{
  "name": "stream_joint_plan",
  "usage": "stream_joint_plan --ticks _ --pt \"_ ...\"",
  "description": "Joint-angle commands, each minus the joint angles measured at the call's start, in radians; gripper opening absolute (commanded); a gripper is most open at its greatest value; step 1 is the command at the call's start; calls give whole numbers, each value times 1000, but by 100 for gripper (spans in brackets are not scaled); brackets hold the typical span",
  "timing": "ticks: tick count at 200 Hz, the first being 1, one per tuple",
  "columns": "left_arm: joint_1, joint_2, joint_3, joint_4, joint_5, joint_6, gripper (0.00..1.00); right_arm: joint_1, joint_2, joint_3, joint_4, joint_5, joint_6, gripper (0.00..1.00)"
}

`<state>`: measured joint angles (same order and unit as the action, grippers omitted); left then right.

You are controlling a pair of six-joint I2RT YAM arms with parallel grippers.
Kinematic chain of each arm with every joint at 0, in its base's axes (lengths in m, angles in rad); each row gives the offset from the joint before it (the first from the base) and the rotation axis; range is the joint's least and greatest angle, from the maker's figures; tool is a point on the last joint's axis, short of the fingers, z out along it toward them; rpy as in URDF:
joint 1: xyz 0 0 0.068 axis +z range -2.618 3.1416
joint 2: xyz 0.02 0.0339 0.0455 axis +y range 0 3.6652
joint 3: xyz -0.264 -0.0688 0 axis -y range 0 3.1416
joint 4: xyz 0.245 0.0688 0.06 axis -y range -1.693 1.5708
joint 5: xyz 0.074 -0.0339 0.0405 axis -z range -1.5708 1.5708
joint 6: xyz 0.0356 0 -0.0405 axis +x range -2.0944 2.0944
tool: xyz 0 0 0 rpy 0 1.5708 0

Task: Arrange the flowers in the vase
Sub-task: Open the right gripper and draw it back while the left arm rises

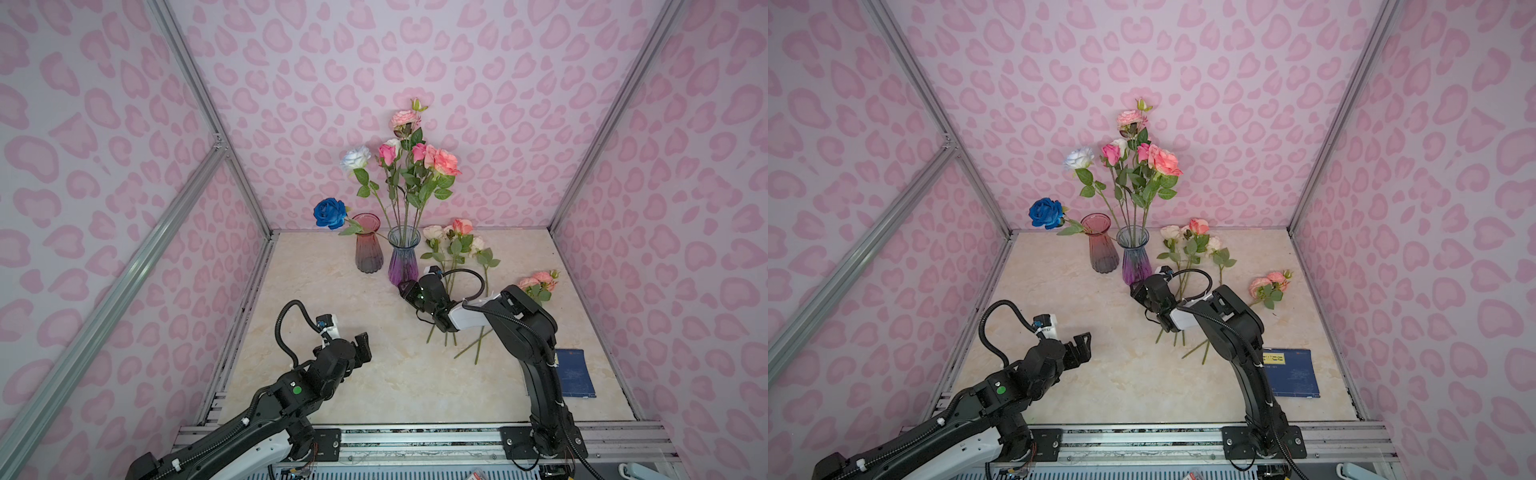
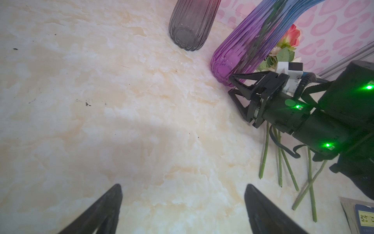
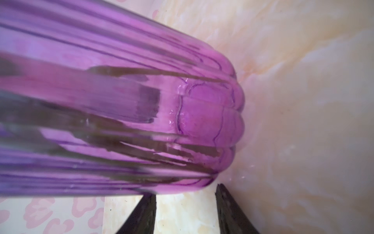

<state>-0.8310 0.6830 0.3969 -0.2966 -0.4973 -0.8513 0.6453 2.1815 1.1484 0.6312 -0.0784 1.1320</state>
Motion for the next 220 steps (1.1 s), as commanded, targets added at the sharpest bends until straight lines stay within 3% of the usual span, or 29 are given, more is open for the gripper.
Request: stream_joint_plan --ticks 1,115,161,193,220 --pt "2 -2 7 8 -15 5 95 -4 19 16 -31 30 -11 49" --pt "7 41 40 15 -13 30 95 -24 64 96 -68 21 -18 49" --pt "21 33 96 -24 -15 54 95 -19 6 63 -67 2 -39 50" --pt "92 35 197 -96 45 87 95 -9 -91 7 -83 -9 -58 53" --pt "218 49 292 -132 158 119 96 9 -212 -102 -85 -23 -68 53"
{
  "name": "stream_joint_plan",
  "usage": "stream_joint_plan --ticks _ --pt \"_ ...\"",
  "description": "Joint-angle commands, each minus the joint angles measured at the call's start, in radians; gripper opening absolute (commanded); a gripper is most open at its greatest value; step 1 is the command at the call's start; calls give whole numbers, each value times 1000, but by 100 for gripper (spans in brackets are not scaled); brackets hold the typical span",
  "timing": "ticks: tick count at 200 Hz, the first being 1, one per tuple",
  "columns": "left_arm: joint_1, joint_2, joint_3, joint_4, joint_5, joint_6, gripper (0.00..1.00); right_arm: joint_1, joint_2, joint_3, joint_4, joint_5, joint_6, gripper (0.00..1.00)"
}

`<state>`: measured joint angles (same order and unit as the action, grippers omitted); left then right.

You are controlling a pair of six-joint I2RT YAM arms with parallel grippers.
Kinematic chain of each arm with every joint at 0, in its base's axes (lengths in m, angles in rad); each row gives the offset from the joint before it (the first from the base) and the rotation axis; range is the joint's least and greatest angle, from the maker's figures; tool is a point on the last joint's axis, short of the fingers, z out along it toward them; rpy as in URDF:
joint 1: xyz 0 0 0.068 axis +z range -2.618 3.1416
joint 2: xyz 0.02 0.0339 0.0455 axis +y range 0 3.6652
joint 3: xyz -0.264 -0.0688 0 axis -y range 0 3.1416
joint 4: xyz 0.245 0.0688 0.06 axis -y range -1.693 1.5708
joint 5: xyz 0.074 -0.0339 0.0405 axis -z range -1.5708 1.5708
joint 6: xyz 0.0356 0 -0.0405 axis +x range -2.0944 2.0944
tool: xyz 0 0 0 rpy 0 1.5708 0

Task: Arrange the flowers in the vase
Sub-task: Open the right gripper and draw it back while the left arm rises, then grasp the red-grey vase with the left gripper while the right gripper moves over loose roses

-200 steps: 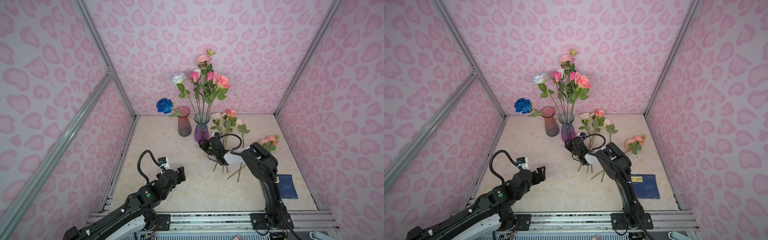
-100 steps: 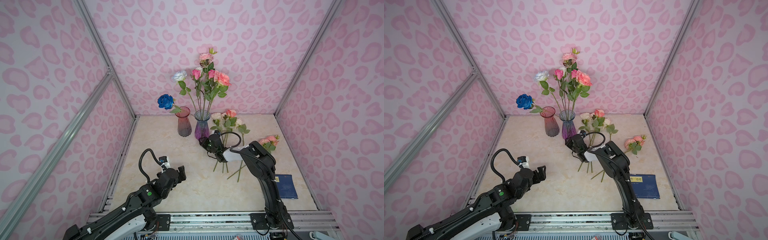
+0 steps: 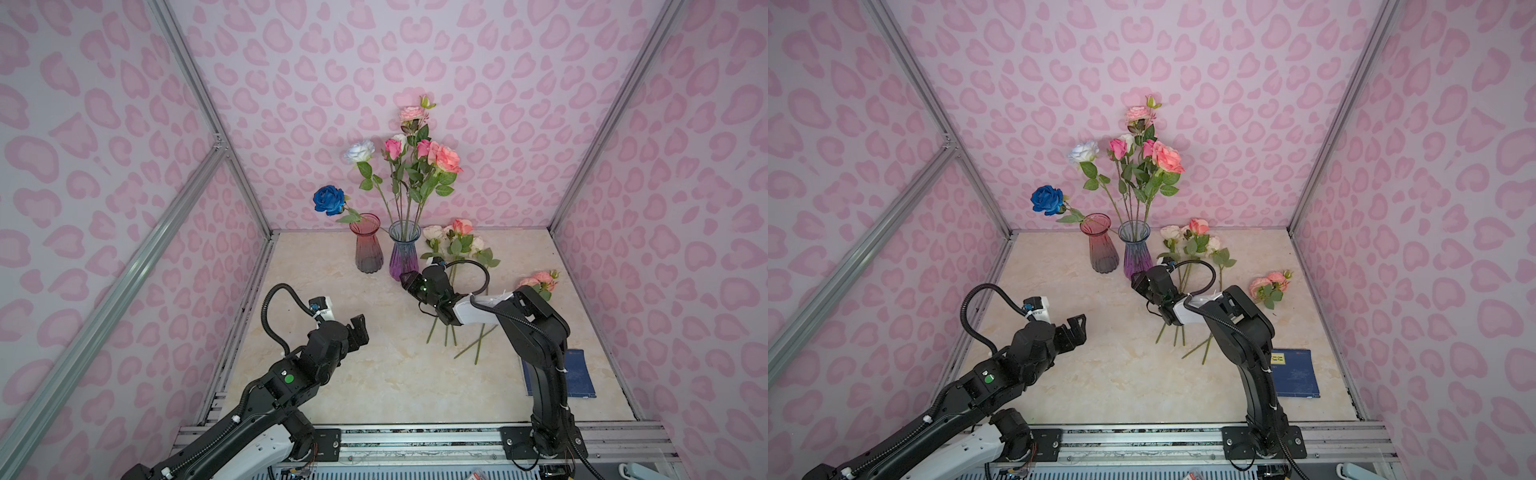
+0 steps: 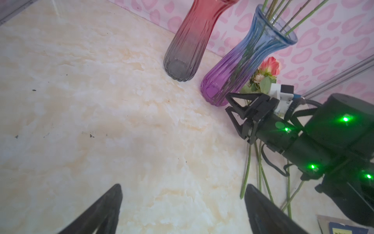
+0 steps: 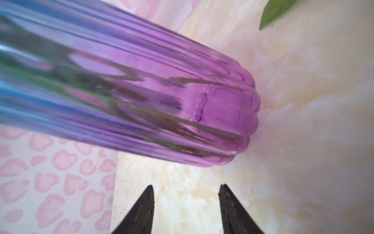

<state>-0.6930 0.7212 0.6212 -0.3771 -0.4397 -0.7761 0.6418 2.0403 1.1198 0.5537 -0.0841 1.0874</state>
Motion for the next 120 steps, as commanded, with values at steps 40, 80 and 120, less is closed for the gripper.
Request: stream_joint_plan --ticks 40,80,120 --pt "332 196 257 -91 374 92 100 15 -353 -296 -140 51 -215 52" --pt "540 481 444 -89 611 93 89 4 -705 -385 -433 207 -342 52" --pt "638 833 768 -137 804 148 73 -78 -854 -439 -521 145 -365 52"
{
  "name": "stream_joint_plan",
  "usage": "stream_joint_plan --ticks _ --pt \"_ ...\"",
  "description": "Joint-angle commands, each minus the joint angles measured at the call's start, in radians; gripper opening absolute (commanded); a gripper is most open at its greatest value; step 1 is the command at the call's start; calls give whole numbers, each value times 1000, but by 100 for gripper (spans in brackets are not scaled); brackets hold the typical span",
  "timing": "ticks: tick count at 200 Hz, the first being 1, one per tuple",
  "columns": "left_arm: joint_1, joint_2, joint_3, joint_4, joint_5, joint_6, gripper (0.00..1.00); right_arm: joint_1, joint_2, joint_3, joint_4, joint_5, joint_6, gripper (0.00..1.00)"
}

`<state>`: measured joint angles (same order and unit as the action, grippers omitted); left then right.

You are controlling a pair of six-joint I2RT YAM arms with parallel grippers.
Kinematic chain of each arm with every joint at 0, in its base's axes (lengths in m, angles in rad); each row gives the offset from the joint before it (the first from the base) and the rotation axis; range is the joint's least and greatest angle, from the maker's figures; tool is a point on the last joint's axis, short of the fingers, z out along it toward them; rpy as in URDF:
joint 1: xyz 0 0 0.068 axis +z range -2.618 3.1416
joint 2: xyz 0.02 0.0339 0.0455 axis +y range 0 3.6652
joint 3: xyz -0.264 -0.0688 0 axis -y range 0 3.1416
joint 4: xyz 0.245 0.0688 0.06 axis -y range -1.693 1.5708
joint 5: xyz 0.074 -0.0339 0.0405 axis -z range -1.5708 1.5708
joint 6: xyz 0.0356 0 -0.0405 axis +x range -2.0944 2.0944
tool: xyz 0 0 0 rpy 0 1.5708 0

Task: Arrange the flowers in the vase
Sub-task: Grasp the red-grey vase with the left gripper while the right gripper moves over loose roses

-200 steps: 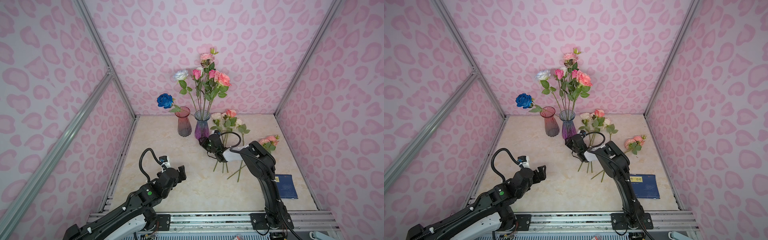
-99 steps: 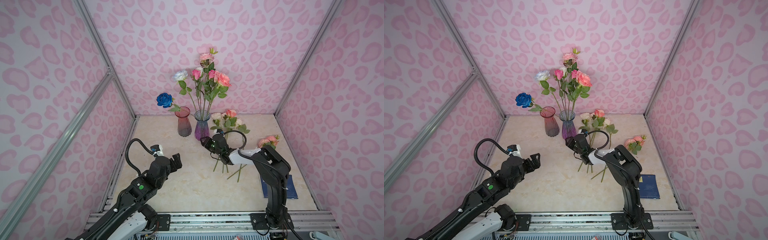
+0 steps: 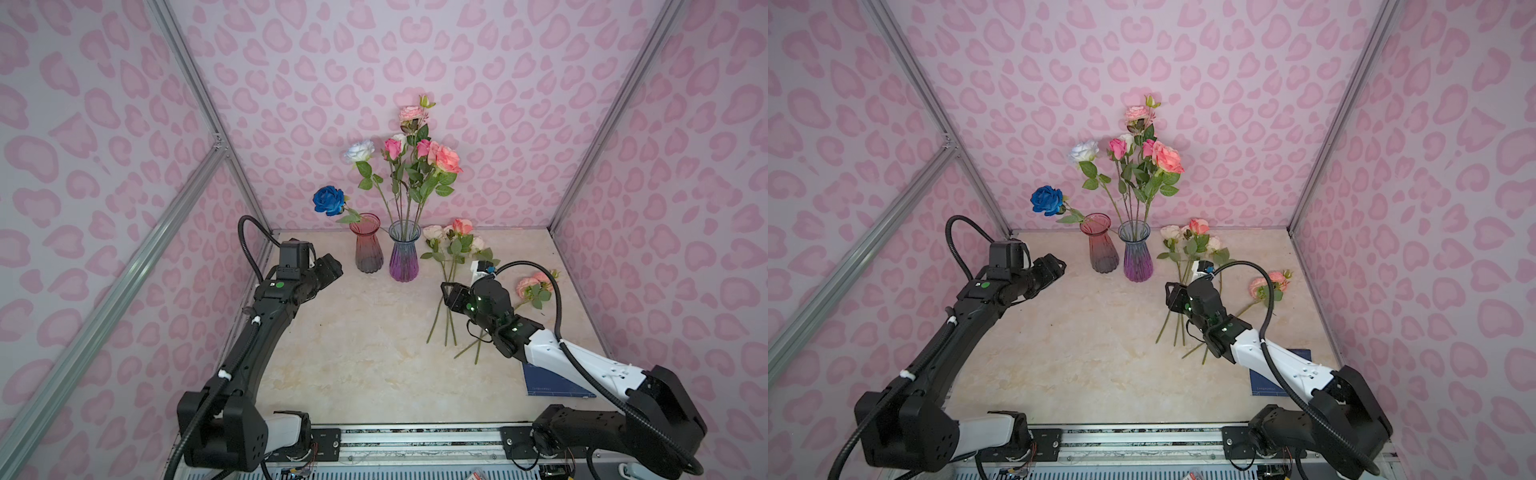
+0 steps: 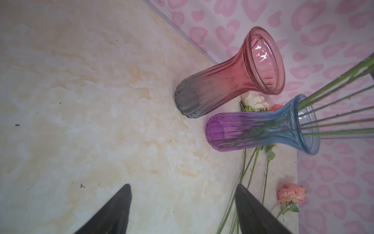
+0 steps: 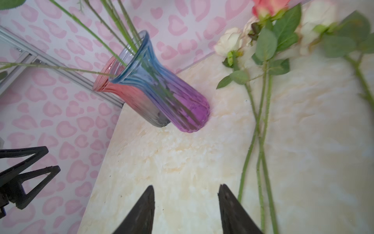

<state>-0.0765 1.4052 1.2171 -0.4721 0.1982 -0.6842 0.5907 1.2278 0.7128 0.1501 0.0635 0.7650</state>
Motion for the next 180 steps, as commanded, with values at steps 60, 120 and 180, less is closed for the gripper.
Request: stream_joint_plan --ticks 60,120,180 --pt "47 489 577 -152 188 68 73 -76 -155 -111 -139 0 -48 52" --pt "47 618 774 -201 217 84 74 -94 -190 -128 -142 22 -79 53" --pt "25 757 961 -277 241 88 70 -96 -152 -122 -130 10 -84 53"
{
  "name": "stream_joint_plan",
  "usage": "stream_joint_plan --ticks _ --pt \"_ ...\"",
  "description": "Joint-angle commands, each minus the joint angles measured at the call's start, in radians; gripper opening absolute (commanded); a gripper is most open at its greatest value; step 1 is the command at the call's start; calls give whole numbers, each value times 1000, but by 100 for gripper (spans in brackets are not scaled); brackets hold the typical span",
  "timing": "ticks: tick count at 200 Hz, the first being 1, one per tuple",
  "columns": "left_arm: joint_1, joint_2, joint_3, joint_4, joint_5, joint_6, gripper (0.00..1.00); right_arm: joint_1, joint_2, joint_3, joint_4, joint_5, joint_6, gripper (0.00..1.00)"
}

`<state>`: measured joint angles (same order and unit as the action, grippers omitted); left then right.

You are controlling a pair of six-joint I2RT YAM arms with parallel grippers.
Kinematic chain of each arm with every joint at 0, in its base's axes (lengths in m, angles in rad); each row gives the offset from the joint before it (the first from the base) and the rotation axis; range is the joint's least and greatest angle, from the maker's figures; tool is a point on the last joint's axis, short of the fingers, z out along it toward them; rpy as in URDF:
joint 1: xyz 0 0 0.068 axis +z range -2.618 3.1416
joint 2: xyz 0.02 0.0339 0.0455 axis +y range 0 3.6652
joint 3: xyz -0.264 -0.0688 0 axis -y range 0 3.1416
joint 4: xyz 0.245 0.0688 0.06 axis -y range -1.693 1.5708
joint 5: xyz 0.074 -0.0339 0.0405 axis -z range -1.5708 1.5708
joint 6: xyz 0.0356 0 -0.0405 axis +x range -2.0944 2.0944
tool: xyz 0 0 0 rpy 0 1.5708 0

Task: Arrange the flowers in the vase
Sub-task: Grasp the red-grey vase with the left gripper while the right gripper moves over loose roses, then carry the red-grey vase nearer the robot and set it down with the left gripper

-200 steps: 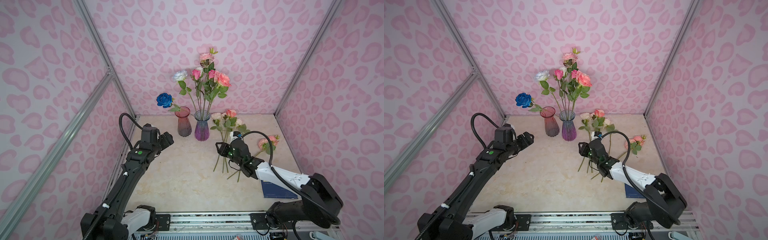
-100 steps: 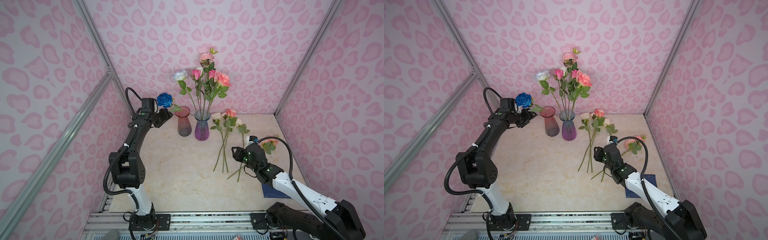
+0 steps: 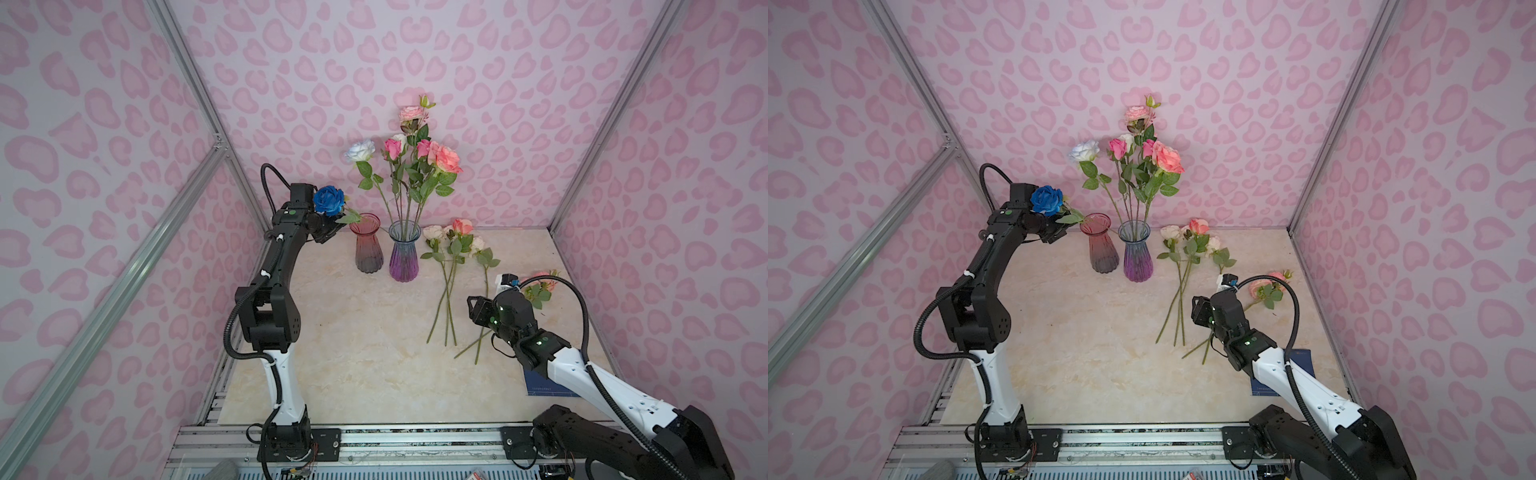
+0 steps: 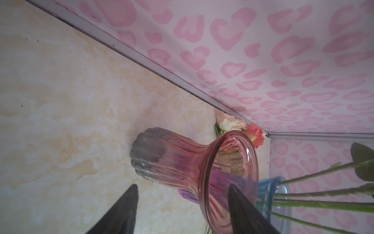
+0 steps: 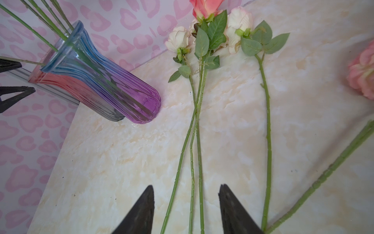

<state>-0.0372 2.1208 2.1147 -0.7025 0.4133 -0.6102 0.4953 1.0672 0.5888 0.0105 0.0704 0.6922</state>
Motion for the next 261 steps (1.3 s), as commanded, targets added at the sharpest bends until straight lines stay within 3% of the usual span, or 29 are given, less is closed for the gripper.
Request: stream_joint_plan --ticks 1,63,143,199,218,256,261 --pt "-15 43 67 -49 26 15 70 -1 9 2 10 3 -11 53" --pt "-45 90 140 -108 -90 51 69 -3 -3 -29 22 1 5 52" --pt "-68 185 272 -195 -121 97 60 -6 -44 -68 25 8 15 52" --pt "-69 201 278 -206 -136 117 47 -14 -79 -87 16 12 19 52" --pt "-69 203 278 -209 -134 132 38 -15 -84 -89 11 14 17 52" --pt "-56 192 278 -242 -136 159 37 -19 -101 -90 5 30 10 52" --pt "-51 189 278 -243 -137 162 33 -20 -103 -89 6 32 11 52"
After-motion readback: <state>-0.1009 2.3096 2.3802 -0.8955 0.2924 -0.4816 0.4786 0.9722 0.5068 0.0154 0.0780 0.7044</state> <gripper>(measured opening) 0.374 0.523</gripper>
